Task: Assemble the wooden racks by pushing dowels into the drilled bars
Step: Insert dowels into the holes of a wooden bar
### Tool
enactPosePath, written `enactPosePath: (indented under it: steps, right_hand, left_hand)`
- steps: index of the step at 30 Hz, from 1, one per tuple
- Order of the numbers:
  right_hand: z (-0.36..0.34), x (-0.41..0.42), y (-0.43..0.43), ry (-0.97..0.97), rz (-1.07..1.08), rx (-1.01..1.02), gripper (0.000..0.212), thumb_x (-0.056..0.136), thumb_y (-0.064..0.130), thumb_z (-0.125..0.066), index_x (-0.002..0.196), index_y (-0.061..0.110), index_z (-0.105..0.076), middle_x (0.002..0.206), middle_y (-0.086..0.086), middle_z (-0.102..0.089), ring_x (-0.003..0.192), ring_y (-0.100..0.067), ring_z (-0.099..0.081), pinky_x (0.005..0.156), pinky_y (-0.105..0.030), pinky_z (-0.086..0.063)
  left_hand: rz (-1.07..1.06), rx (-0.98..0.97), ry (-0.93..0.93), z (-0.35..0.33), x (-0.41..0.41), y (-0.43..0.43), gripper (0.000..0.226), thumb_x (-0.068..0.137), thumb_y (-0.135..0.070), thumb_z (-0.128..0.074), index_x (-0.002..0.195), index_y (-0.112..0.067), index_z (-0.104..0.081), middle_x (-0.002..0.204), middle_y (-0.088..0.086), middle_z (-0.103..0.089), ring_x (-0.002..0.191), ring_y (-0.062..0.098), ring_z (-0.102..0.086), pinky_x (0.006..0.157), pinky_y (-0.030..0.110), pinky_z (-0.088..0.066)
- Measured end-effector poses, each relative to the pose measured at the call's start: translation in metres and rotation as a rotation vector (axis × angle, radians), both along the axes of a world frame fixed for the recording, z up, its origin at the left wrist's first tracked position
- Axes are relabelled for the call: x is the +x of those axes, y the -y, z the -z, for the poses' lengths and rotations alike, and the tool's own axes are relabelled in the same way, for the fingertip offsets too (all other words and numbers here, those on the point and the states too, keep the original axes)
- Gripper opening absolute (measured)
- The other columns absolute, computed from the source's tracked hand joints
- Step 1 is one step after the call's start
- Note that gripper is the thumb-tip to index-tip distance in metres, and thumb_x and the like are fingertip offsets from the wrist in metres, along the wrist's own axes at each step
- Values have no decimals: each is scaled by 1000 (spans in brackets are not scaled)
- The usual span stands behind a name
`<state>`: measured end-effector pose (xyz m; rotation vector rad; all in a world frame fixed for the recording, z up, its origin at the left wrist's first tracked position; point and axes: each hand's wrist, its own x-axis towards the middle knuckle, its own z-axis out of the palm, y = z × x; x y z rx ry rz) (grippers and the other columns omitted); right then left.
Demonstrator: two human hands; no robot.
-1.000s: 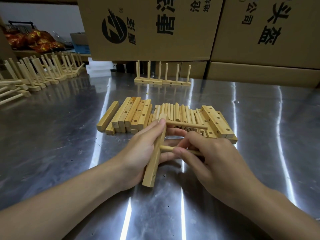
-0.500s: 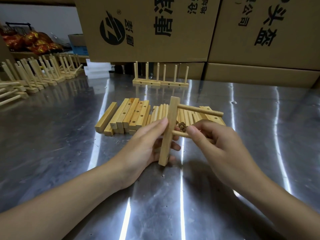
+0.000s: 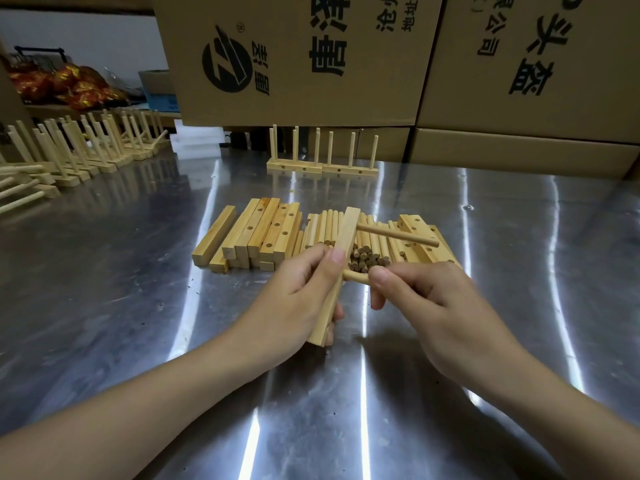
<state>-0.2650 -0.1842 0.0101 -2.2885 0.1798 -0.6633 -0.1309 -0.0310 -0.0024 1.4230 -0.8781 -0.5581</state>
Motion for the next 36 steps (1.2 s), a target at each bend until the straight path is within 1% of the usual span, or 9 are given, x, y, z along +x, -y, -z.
enactPosePath:
  steps: [6, 12, 18, 22, 25, 29, 31, 33, 36]
  right_hand:
    - [-4, 1, 2, -52, -56, 210, 37, 99, 52, -60, 80, 25, -77, 51, 11, -31, 47, -8, -27, 47, -21, -22]
    - [-8, -7, 15, -12, 173, -382, 40, 99, 67, -48, 86, 31, -61, 65, 11, -57, 58, -15, -52, 49, -32, -38]
    - [-6, -3, 15, 73, 111, -393, 41, 108, 56, -38, 79, 28, -46, 74, 12, -51, 64, -16, -49, 52, -29, -34]
    - [-1, -2, 8, 141, 62, -157, 43, 111, 44, -42, 73, 24, -42, 62, 9, -42, 58, -10, -42, 55, -17, -30]
    - [4, 1, 2, 99, 53, 88, 52, 107, 47, -44, 68, 15, -40, 59, 2, -33, 54, -9, -31, 53, -23, -27]
    - [2, 4, 0, -24, -68, 702, 58, 109, 47, -52, 57, 28, -33, 58, 4, -19, 49, -16, -14, 45, -24, -15]
    - [1, 5, 5, -67, -100, 776, 57, 107, 47, -56, 57, 29, -33, 60, 4, -17, 48, -14, -14, 45, -22, -15]
    - [0, 5, 7, -33, -94, 653, 55, 102, 53, -55, 58, 27, -35, 60, 3, -21, 51, -16, -17, 45, -26, -17]
    - [3, 2, 8, 102, 23, 80, 53, 105, 57, -48, 69, 19, -40, 60, 7, -33, 54, -11, -30, 51, -24, -26]
  left_hand:
    - [-24, 3, 34, -1, 2, 0, 46, 100, -53, -47, 101, -10, -60, 64, 4, -63, 46, 16, -59, 45, 25, -50]
    - [-161, 7, -48, -7, 15, -1, 38, 106, -55, -48, 98, -26, -72, 65, 4, -66, 53, 11, -62, 50, 24, -50]
    - [-176, 54, -57, -11, 19, -4, 44, 107, -57, -47, 78, -40, -76, 65, -1, -67, 61, 10, -66, 64, 31, -50]
    - [-173, 11, -9, -10, 14, -3, 40, 108, -55, -45, 85, -43, -75, 67, -1, -65, 61, 8, -65, 60, 23, -51]
    - [-172, -23, 105, -10, 11, -3, 42, 108, -52, -42, 100, -23, -71, 69, 0, -62, 59, 5, -63, 57, 16, -50]
    - [-171, -29, 251, -10, 11, -5, 47, 107, -49, -40, 97, -8, -60, 67, -3, -60, 60, 5, -62, 58, 17, -50]
    - [-175, -5, 267, -10, 12, -4, 46, 108, -48, -40, 97, -9, -60, 66, -6, -58, 62, 7, -64, 60, 21, -54]
    - [-185, 44, 206, -10, 13, -3, 43, 108, -49, -39, 103, -16, -65, 65, -8, -62, 63, 7, -66, 60, 22, -55]
    - [-190, 142, -31, -10, 16, -2, 44, 108, -56, -44, 108, -23, -73, 64, -5, -66, 63, 8, -66, 62, 24, -52]
